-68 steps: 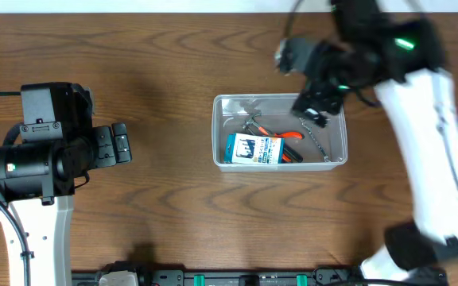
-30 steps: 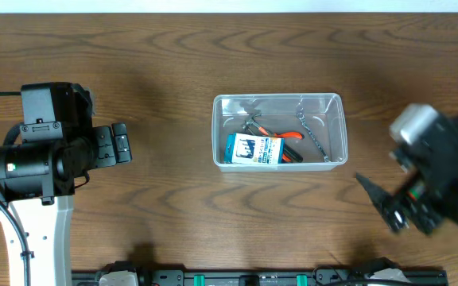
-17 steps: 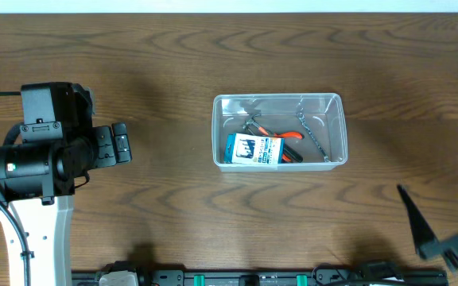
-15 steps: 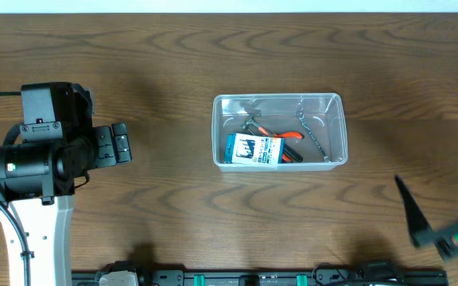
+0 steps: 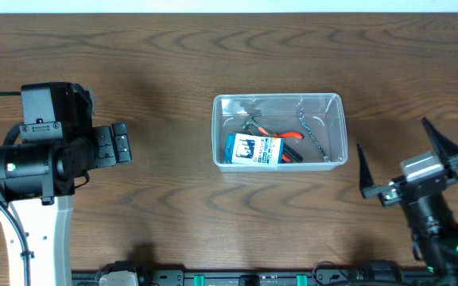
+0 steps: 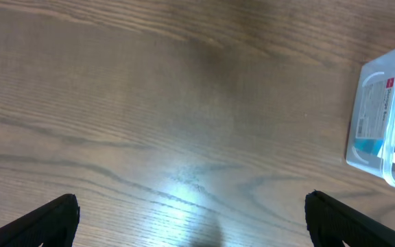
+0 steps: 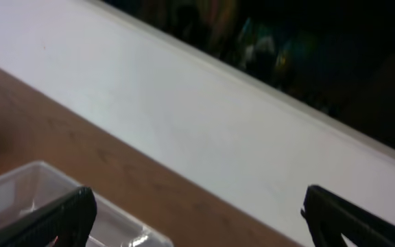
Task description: Pack container
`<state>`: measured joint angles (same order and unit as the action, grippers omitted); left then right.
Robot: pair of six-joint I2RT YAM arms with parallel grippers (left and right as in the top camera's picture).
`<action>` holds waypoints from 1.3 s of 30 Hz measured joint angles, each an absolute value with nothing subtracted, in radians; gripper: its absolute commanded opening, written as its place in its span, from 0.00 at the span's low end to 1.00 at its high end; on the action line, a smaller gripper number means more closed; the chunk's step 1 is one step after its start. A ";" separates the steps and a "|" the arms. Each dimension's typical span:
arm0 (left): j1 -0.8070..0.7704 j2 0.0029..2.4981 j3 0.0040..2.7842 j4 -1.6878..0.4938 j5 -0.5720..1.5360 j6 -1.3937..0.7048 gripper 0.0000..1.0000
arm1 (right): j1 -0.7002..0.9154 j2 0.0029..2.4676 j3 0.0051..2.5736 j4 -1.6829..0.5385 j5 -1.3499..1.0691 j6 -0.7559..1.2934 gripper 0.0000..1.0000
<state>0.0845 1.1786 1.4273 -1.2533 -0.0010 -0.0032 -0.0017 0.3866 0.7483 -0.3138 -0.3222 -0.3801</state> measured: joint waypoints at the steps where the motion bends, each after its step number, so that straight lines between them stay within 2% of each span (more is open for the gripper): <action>1: 0.084 1.179 1.427 -1.253 -0.001 -0.003 0.98 | -0.002 0.368 0.706 -0.280 -0.333 -0.378 0.99; 7: 0.084 1.179 1.427 -1.253 -0.001 -0.003 0.98 | -0.004 0.253 0.494 -0.131 -0.379 -0.378 0.99; 20: 0.084 1.179 1.427 -1.254 -0.001 -0.003 0.98 | -0.004 0.018 0.310 -0.018 -0.385 -0.378 0.99; 34: 0.084 1.179 1.427 -1.253 -0.001 -0.003 0.98 | -0.005 0.012 0.242 0.023 -0.262 -0.362 0.99; 39: 0.084 1.179 1.427 -1.253 -0.001 -0.004 0.98 | -0.004 0.012 0.186 0.115 -0.186 -0.309 0.99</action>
<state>0.0845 1.1786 1.4273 -1.2533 -0.0006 -0.0036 -0.0044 0.0120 0.1864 0.1154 -0.1860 -0.3088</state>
